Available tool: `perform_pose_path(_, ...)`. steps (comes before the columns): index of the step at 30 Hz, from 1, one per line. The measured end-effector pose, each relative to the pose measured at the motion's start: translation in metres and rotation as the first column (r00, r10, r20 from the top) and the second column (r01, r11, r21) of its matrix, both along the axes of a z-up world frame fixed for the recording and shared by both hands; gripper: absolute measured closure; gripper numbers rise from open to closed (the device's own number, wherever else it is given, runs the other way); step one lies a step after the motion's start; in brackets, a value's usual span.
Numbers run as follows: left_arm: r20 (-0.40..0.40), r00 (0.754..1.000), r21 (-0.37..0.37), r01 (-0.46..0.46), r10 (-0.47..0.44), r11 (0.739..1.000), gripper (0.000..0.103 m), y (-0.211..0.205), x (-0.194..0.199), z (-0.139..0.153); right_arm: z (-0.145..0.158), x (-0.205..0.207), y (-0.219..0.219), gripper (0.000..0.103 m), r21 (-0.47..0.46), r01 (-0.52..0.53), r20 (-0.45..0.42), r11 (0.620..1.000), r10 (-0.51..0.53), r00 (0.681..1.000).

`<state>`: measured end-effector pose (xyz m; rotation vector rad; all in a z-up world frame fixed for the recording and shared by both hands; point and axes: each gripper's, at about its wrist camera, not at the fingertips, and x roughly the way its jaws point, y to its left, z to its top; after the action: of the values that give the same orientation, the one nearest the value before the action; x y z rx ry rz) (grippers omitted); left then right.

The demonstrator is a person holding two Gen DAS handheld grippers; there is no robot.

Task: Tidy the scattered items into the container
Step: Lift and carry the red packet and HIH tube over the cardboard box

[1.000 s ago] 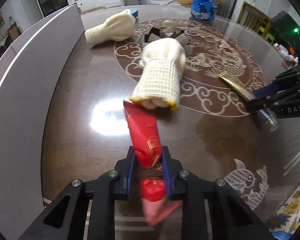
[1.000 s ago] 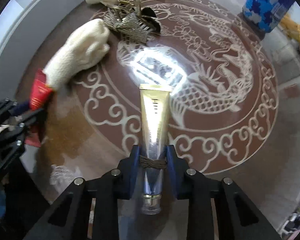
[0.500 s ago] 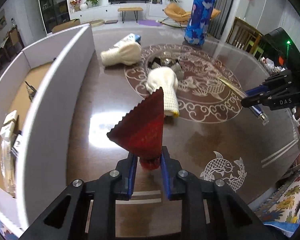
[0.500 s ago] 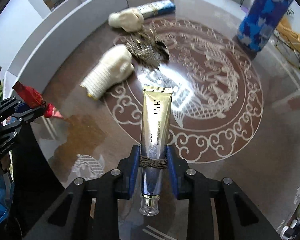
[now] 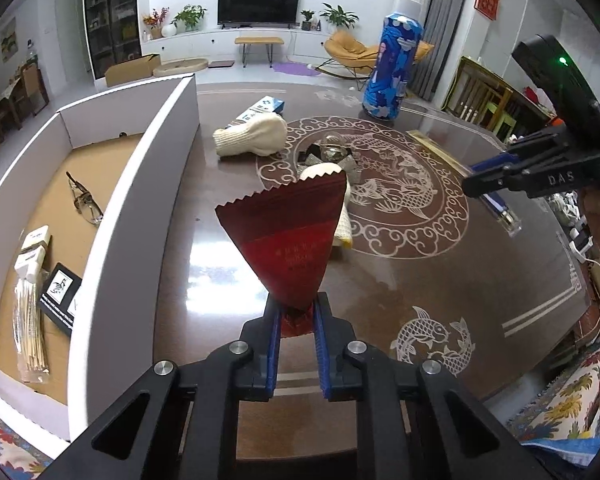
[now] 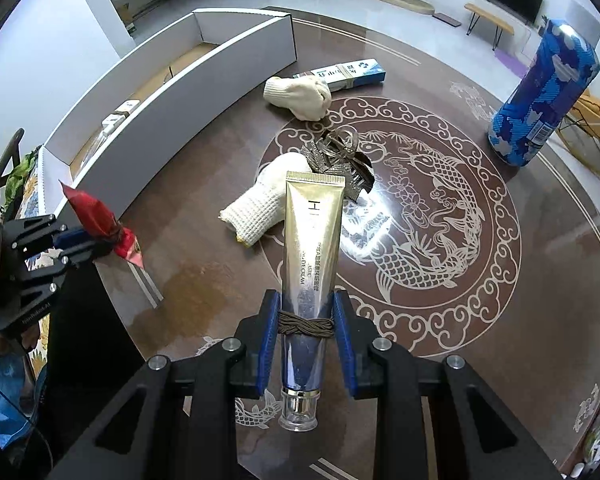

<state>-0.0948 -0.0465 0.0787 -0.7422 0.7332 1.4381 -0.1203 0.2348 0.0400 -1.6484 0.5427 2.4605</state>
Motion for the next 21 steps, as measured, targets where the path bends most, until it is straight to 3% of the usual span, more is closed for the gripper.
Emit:
perform_pose_path(5, 0.042, 0.999, 0.046, -0.009, 0.007, 0.999, 0.088, -0.011, -0.009, 0.021, 0.003, -0.004, -0.008, 0.075, 0.001, -0.011, -0.004, 1.000, 0.011, 1.000)
perform_pose_path(10, 0.061, 0.997, 0.105, -0.062, 0.055, 0.993, 0.088, -0.021, -0.048, 0.064, 0.021, -0.031, -0.021, 0.075, 0.005, -0.025, -0.038, 1.000, 0.025, 0.999)
perform_pose_path(16, 0.029, 0.985, 0.135, -0.173, 0.171, 0.976, 0.088, -0.030, -0.123, 0.108, 0.070, -0.090, -0.057, 0.075, -0.007, -0.069, -0.177, 0.998, 0.066, 0.982)
perform_pose_path(21, 0.005, 0.962, 0.102, -0.271, 0.272, 0.957, 0.088, -0.039, -0.190, 0.117, 0.109, -0.153, -0.109, 0.075, -0.061, -0.134, -0.314, 0.989, 0.108, 0.943)
